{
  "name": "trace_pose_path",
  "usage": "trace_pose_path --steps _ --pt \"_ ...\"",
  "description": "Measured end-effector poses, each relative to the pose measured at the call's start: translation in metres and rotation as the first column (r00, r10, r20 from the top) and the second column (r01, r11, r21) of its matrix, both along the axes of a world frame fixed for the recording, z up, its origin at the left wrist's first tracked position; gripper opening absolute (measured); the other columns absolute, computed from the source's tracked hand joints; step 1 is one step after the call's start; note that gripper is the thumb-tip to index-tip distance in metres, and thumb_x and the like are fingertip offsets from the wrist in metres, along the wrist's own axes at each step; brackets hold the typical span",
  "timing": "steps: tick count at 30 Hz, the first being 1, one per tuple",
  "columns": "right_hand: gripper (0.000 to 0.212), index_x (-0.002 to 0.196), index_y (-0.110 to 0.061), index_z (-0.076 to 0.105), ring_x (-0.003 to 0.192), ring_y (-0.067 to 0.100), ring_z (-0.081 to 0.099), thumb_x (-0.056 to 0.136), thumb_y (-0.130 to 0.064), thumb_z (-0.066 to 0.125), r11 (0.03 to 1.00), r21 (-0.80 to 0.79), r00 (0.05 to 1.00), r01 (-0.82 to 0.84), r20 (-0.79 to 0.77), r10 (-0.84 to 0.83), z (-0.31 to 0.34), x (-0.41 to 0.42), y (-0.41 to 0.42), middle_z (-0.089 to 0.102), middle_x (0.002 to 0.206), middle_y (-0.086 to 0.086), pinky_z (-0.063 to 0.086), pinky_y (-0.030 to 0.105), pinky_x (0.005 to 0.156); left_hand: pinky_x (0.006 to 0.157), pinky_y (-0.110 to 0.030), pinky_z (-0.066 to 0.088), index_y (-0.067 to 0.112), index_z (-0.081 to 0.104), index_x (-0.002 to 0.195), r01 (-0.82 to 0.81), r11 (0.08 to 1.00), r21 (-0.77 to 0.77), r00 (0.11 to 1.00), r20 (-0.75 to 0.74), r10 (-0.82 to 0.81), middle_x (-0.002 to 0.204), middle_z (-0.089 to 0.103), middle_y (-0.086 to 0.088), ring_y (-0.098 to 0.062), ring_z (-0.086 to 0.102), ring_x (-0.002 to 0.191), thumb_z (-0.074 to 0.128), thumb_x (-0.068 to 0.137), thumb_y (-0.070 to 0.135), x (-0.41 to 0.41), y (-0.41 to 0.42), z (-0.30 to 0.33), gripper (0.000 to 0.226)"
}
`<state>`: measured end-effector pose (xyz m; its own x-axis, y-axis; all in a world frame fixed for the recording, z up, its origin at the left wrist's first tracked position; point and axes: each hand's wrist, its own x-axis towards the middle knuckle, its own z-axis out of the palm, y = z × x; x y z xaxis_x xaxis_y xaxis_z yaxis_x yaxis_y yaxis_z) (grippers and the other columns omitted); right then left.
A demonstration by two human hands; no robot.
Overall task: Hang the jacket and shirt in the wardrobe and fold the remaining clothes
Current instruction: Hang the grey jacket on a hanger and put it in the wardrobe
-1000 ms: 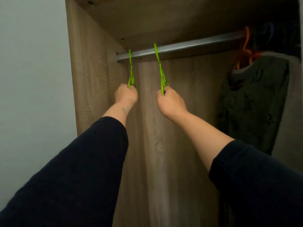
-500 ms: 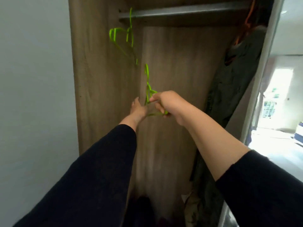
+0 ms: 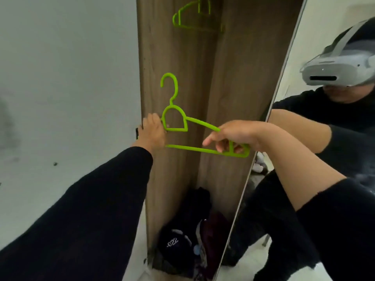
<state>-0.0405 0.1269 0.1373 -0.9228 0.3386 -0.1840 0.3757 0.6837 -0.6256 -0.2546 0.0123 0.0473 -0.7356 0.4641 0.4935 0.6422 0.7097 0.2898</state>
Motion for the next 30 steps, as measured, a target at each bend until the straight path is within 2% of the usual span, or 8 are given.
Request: trace_pose_path --steps 2,4,13,15,20,23,27,30 --pt "0.033 0.111 -0.012 0.066 0.062 0.014 0.043 0.099 -0.034 0.045 0.986 0.165 0.989 -0.03 0.148 0.005 -0.012 -0.004 -0.005 0.054 0.068 -0.001 0.032 0.026 0.055 0.089 -0.048 0.037 -0.003 0.042 0.118 -0.066 0.997 -0.031 0.997 -0.048 0.064 0.122 0.044 -0.022 -0.039 0.043 0.111 0.04 0.094 0.018 0.021 -0.032 -0.008 0.032" --pt "0.041 0.111 -0.013 0.063 0.058 0.015 0.047 0.098 -0.045 0.041 0.977 0.201 0.977 -0.073 0.21 0.03 -0.026 -0.013 -0.019 0.057 0.07 0.0 0.033 0.024 0.054 0.089 -0.046 0.038 0.0 0.042 0.12 -0.104 0.992 -0.076 0.993 -0.06 0.1 0.123 0.044 -0.019 -0.036 0.043 0.112 0.04 0.094 0.018 0.043 -0.059 -0.015 0.032" --pt "0.054 0.087 -0.014 0.065 0.049 0.016 0.045 0.096 -0.058 0.034 0.974 0.073 0.976 -0.213 -0.034 0.215 -0.057 -0.05 -0.155 0.056 0.064 0.004 0.033 0.023 0.046 0.092 -0.041 0.03 0.009 0.039 0.121 -0.316 0.936 -0.157 0.949 -0.059 0.31 0.121 0.039 -0.009 -0.028 0.038 0.11 0.04 0.092 0.019 0.121 -0.206 -0.039 0.03" --pt "0.05 0.086 -0.018 0.067 0.049 0.016 0.044 0.096 -0.055 0.035 0.956 0.096 0.958 -0.278 -0.039 0.283 -0.064 -0.049 -0.191 0.06 0.068 0.004 0.031 0.022 0.045 0.093 -0.04 0.028 0.012 0.042 0.117 -0.33 0.939 -0.101 0.943 0.007 0.333 0.119 0.039 -0.007 -0.027 0.037 0.109 0.039 0.09 0.018 0.14 -0.249 -0.04 0.028" --pt "0.038 0.109 -0.02 0.066 0.051 0.018 0.041 0.1 -0.044 0.036 0.889 0.067 0.886 -0.453 -0.074 0.457 -0.085 -0.026 -0.293 0.065 0.087 0.01 0.028 0.022 0.046 0.089 -0.038 0.023 0.018 0.052 0.101 -0.464 0.886 0.029 0.881 0.122 0.457 0.104 0.043 -0.002 -0.025 0.039 0.109 0.024 0.098 0.035 0.198 -0.357 -0.05 0.032" --pt "0.034 0.111 -0.021 0.064 0.048 0.015 0.039 0.098 -0.043 0.042 0.831 -0.046 0.832 -0.554 -0.041 0.553 -0.094 -0.002 -0.357 0.069 0.084 0.008 0.026 0.02 0.044 0.095 -0.041 0.025 0.017 0.055 0.103 -0.577 0.817 -0.006 0.811 0.115 0.574 0.113 0.05 -0.006 -0.027 0.04 0.113 0.028 0.101 0.038 0.237 -0.42 -0.058 0.035" --pt "0.024 0.104 -0.021 0.061 0.039 0.01 0.024 0.088 -0.039 0.065 0.695 -0.224 0.7 -0.683 0.071 0.711 -0.104 0.024 -0.431 0.073 0.077 0.006 0.019 0.016 0.04 0.097 -0.041 0.025 0.016 0.054 0.108 -0.673 0.739 -0.023 0.736 0.074 0.672 0.116 0.049 -0.007 -0.027 0.041 0.115 0.028 0.102 0.037 0.283 -0.498 -0.071 0.035" --pt "0.021 0.105 -0.02 0.063 0.041 0.009 0.021 0.086 -0.028 0.069 0.626 -0.194 0.622 -0.755 0.089 0.778 -0.11 0.033 -0.481 0.068 0.072 0.003 0.016 0.013 0.037 0.098 -0.039 0.025 0.015 0.054 0.113 -0.738 0.675 -0.016 0.672 0.069 0.737 0.118 0.049 -0.007 -0.026 0.04 0.117 0.029 0.102 0.036 0.305 -0.54 -0.075 0.035"
